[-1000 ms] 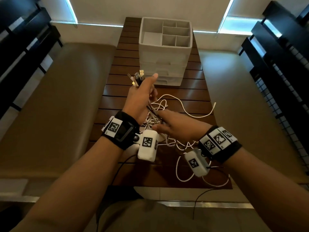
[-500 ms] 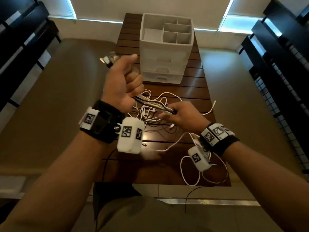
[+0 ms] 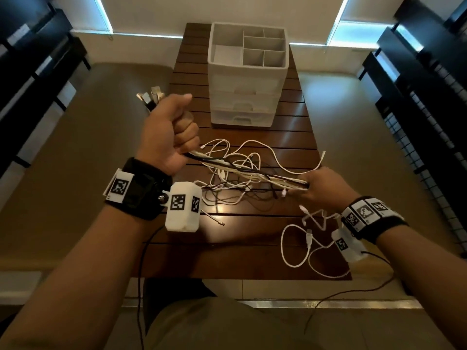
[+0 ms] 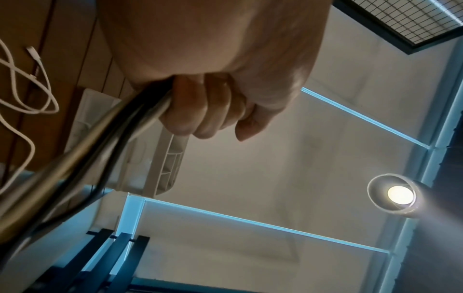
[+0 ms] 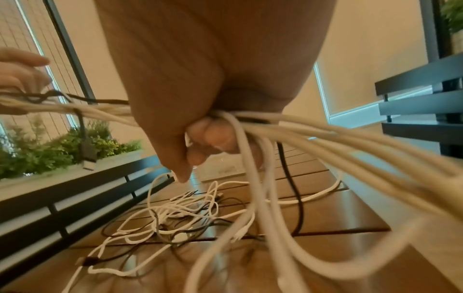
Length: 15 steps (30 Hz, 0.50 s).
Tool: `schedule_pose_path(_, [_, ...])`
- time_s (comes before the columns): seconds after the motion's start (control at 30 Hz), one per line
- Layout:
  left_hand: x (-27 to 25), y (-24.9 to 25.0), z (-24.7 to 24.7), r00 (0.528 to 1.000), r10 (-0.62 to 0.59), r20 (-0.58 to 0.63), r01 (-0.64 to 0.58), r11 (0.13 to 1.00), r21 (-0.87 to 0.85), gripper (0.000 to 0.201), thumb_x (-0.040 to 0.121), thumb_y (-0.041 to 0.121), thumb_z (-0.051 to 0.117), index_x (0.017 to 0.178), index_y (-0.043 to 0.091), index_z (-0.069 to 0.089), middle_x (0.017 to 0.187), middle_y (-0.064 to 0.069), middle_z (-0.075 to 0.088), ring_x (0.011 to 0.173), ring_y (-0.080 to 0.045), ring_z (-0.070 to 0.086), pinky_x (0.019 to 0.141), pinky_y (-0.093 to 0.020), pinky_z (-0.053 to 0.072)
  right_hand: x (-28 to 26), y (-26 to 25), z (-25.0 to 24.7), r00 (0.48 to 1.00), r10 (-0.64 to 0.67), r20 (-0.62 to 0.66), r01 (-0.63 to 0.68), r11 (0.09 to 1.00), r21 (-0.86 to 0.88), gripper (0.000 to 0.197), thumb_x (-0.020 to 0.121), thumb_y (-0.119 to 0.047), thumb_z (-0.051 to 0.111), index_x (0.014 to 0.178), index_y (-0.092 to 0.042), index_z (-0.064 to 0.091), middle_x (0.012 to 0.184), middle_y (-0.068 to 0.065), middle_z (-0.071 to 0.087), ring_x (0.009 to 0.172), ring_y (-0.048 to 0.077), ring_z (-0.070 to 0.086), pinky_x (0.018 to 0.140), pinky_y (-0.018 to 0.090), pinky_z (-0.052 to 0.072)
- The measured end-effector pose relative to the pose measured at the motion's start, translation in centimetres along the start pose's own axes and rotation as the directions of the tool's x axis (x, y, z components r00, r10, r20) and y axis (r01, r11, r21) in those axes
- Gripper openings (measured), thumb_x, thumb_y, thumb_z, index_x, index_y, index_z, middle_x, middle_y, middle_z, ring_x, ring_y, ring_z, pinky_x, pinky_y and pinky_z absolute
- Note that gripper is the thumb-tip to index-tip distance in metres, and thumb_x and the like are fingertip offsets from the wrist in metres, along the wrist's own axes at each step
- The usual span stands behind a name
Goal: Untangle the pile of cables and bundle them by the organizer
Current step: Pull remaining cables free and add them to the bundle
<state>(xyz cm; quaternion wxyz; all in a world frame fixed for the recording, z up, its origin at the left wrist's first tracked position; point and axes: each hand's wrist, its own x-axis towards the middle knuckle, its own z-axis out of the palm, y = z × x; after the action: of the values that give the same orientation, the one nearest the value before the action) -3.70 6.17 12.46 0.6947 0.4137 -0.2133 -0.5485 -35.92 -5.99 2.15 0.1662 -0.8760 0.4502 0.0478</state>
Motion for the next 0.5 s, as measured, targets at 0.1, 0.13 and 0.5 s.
schedule_pose_path(0.1, [0.3,0.2,-1.6,0.998,-0.009,-0.057,0.009,1.000,-0.002,0.057,0.104,0.023,0.054,0.055,0.027,0.024,0.043,0.010,0.017,0.036,-0.008,0.012,0.032,-0.021,0.015,-0.8,0.3,-0.6,0.999,-0.043,-0.020,0.045,0.989,0.141,0.016,0.092,-0.042,0.076,0.078,-0.035,0.072,0.062,-0.015,0.064,0.059,0.001,0.060,0.055,0.018,0.039])
schedule_pose_path(0.13, [0.4,0.3,-2.1,0.997,-0.008,-0.075,0.008,1.000,0.004,0.056,0.104,0.023,0.055,0.057,0.027,0.023,0.044,0.010,0.017,0.036,-0.008,0.012,0.032,-0.021,0.015,-0.8,0.1,-0.9,0.998,-0.041,-0.042,0.050,0.969,0.241,0.022,0.092,-0.037,0.077,0.072,-0.036,0.068,0.057,-0.016,0.062,0.055,0.000,0.058,0.053,0.015,0.037])
schedule_pose_path(0.5, [0.0,-1.4,0.9,1.000,-0.026,0.001,0.025,0.952,0.305,0.051,0.104,0.025,0.062,0.058,0.027,0.039,0.048,0.010,0.027,0.036,-0.007,0.019,0.036,-0.020,0.015,4.7,-7.5,-7.5,0.921,-0.130,-0.367,0.291,0.857,0.426,0.037,0.094,-0.018,0.071,0.061,-0.028,0.055,0.057,-0.011,0.052,0.052,0.000,0.043,0.054,0.020,0.035])
